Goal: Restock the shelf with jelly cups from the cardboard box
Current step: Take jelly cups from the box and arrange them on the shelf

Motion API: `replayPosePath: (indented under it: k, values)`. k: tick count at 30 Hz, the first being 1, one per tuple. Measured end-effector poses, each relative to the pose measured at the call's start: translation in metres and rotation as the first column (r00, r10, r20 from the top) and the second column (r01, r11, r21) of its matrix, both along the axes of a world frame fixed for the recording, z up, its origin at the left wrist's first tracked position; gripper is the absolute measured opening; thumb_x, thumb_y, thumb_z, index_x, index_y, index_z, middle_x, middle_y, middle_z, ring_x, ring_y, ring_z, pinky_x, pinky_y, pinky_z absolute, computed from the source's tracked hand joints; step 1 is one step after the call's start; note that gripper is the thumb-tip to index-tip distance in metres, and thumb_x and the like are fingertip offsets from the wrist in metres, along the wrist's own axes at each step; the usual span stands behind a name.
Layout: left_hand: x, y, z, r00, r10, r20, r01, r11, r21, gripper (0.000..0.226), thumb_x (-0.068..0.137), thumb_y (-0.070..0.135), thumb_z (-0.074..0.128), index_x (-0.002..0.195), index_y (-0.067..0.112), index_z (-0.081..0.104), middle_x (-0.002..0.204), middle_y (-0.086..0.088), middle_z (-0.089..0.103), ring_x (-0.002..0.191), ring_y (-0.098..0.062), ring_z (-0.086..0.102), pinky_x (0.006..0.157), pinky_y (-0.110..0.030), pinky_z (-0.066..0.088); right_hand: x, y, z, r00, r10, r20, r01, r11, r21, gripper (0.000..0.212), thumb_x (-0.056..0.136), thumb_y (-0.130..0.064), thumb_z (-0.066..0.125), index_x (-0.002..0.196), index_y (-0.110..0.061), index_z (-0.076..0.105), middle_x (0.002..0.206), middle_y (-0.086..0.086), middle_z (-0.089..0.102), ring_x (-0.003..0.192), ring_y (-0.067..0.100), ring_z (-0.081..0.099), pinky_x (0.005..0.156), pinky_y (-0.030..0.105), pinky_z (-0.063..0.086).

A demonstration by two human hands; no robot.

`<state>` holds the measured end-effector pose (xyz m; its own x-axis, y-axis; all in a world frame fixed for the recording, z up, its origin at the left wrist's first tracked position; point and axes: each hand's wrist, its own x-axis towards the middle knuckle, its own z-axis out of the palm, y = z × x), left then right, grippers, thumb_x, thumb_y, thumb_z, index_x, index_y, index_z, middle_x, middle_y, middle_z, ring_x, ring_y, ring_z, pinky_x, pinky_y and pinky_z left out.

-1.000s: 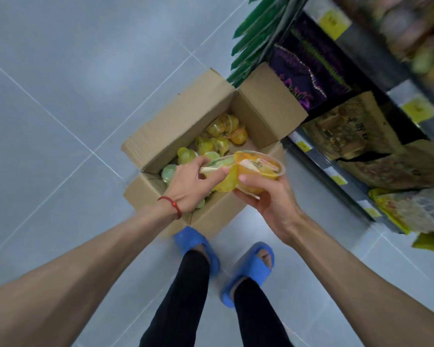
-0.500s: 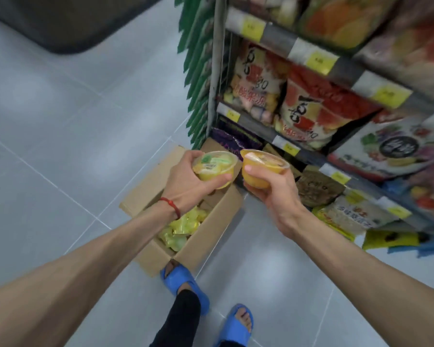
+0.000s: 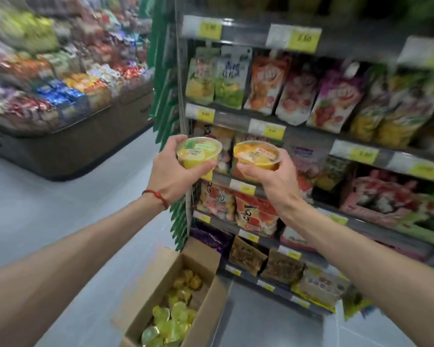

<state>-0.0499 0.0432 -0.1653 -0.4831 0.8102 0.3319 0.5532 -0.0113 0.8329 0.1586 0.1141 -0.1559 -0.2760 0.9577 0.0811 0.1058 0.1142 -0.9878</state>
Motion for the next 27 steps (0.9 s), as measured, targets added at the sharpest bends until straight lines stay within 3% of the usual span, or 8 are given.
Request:
replayPosePath:
  k: [2,4,9,13,15,19,22,27]
  values:
    - [-0.010,0.011,0.034,0.999,-0.029,-0.030,0.030,0.999,0.037,0.083,0.066,0.057,0.082,0.134,0.023,0.048,0.117,0.008,0.060,0.098,-0.003,0.062,0.076,-0.011,0.050,-0.010,0.009,0.029,0.999,-0.049,-0.011,0.049,0.998,0.032,0.076,0.053,-0.047,0.094,0.119,-0.032,0.058,0.122,-0.004,0.066,0.107,0.010,0.067,0.093,0.034,0.058]
    - [-0.019,0.021,0.064,0.996,-0.042,-0.085,0.048,0.996,0.070,0.086,0.064,0.062,0.080,0.134,0.023,0.048,0.117,0.007,0.060,0.098,-0.005,0.062,0.082,-0.020,0.053,-0.021,0.017,0.054,0.997,-0.080,-0.022,0.082,0.994,0.077,0.074,0.048,-0.054,0.092,0.112,-0.037,0.059,0.127,0.000,0.064,0.110,0.013,0.067,0.096,0.043,0.058]
    - [-0.039,0.045,0.126,0.980,-0.091,-0.177,0.115,0.985,0.127,0.090,0.061,0.071,0.074,0.133,0.025,0.048,0.121,0.008,0.060,0.108,-0.011,0.060,0.093,-0.033,0.053,-0.044,0.035,0.104,0.985,-0.174,-0.014,0.174,0.970,0.172,0.087,0.046,-0.063,0.091,0.122,-0.034,0.060,0.128,0.001,0.063,0.113,0.015,0.065,0.100,0.041,0.055]
    - [-0.051,0.064,0.170,0.966,-0.110,-0.234,0.151,0.975,0.165,0.086,0.066,0.069,0.074,0.134,0.024,0.047,0.129,0.007,0.059,0.112,-0.007,0.056,0.093,-0.025,0.048,-0.060,0.049,0.144,0.974,-0.222,-0.045,0.227,0.955,0.191,0.086,0.048,-0.061,0.094,0.121,-0.026,0.067,0.114,-0.006,0.074,0.106,0.014,0.071,0.092,0.044,0.060]
    - [-0.054,0.074,0.185,0.968,-0.102,-0.228,0.145,0.973,0.180,0.084,0.069,0.067,0.073,0.136,0.024,0.047,0.130,0.007,0.057,0.110,-0.007,0.053,0.090,-0.023,0.044,-0.067,0.057,0.161,0.968,-0.249,-0.027,0.249,0.944,0.216,0.086,0.045,-0.068,0.092,0.117,-0.028,0.068,0.109,-0.008,0.075,0.102,0.015,0.072,0.086,0.046,0.062]
    - [-0.060,0.099,0.208,0.977,-0.059,-0.205,0.098,0.977,0.189,0.086,0.066,0.072,0.071,0.134,0.026,0.046,0.128,0.004,0.058,0.107,-0.014,0.058,0.093,-0.037,0.052,-0.080,0.077,0.194,0.960,-0.279,-0.008,0.270,0.922,0.278,0.083,0.045,-0.071,0.087,0.113,-0.028,0.070,0.105,-0.010,0.076,0.099,0.009,0.072,0.089,0.042,0.061]
    - [-0.063,0.123,0.223,0.984,-0.029,-0.178,0.063,0.979,0.191,0.091,0.065,0.075,0.069,0.136,0.025,0.044,0.133,0.001,0.057,0.113,-0.017,0.058,0.096,-0.040,0.051,-0.085,0.097,0.216,0.955,-0.297,0.013,0.281,0.914,0.295,0.084,0.044,-0.073,0.085,0.112,-0.027,0.071,0.104,-0.010,0.075,0.098,0.012,0.071,0.087,0.042,0.061]
    - [-0.059,0.165,0.238,0.988,0.037,-0.148,-0.007,0.980,0.198,0.091,0.067,0.071,0.071,0.139,0.023,0.043,0.137,-0.001,0.055,0.121,-0.020,0.054,0.100,-0.038,0.047,-0.082,0.131,0.235,0.913,-0.372,0.166,0.301,0.891,0.341,0.077,0.054,-0.075,0.084,0.109,-0.025,0.069,0.108,-0.003,0.073,0.101,0.020,0.069,0.087,0.038,0.058]
